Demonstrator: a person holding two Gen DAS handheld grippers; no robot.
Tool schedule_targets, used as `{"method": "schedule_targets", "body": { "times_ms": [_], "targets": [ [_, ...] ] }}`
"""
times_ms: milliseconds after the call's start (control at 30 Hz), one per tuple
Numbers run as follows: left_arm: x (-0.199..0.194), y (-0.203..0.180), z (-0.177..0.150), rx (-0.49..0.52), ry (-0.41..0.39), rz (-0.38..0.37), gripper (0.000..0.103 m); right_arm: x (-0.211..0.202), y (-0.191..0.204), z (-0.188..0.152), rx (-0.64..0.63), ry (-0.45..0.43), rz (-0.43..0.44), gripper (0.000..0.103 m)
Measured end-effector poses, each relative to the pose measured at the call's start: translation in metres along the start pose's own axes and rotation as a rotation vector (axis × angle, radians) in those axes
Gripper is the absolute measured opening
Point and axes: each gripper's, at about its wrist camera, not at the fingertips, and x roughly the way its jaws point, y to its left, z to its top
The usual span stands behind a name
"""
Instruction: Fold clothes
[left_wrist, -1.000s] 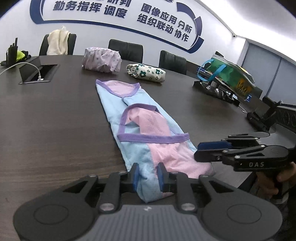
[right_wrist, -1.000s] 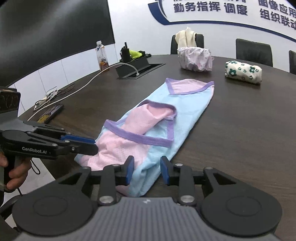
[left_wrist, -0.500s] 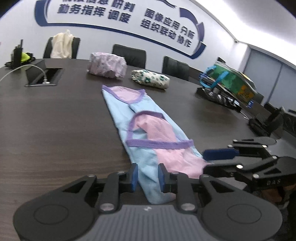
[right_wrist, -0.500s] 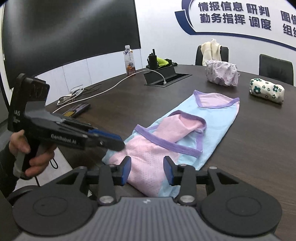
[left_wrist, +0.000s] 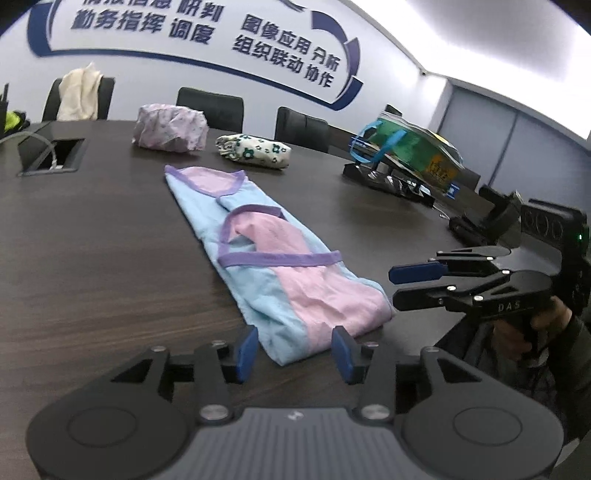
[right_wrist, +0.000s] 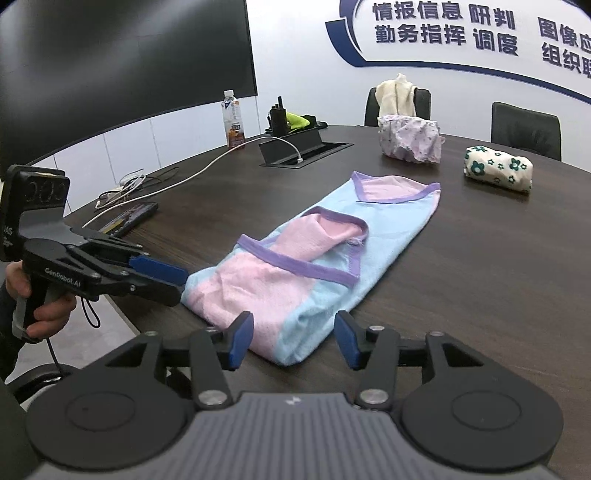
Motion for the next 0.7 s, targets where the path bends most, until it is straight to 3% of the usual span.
{"method": "schedule_targets", "body": {
  "times_ms": [400, 467, 533, 600, 633, 700],
  "targets": [
    [0.010, -0.004, 0.002, 0.040, 0.035, 0.006, 0.039, 0.004, 0.010, -0.010, -0.055, 0.000, 0.038, 0.049],
    [0.009, -0.002, 0.001, 0.044, 0.036, 0.009, 0.033, 0.007, 0.011, -0.011, -0.072, 0.004, 0.048, 0.048],
    [0.009, -0.002, 0.002, 0.058, 0.044, 0.014, 0.024, 0.010, 0.009, -0.012, -0.072, 0.009, 0.056, 0.043],
    [0.010, -0.003, 0.004, 0.075, 0.058, 0.016, 0.021, 0.014, 0.006, -0.013, -0.065, 0.013, 0.063, 0.024],
    [0.011, -0.003, 0.005, 0.082, 0.068, 0.017, 0.010, 0.015, 0.004, -0.013, -0.059, 0.013, 0.063, 0.021],
    [0.013, -0.004, 0.006, 0.092, 0.079, 0.021, 0.007, 0.017, 0.002, -0.015, -0.059, 0.009, 0.070, 0.013]
  ]
}}
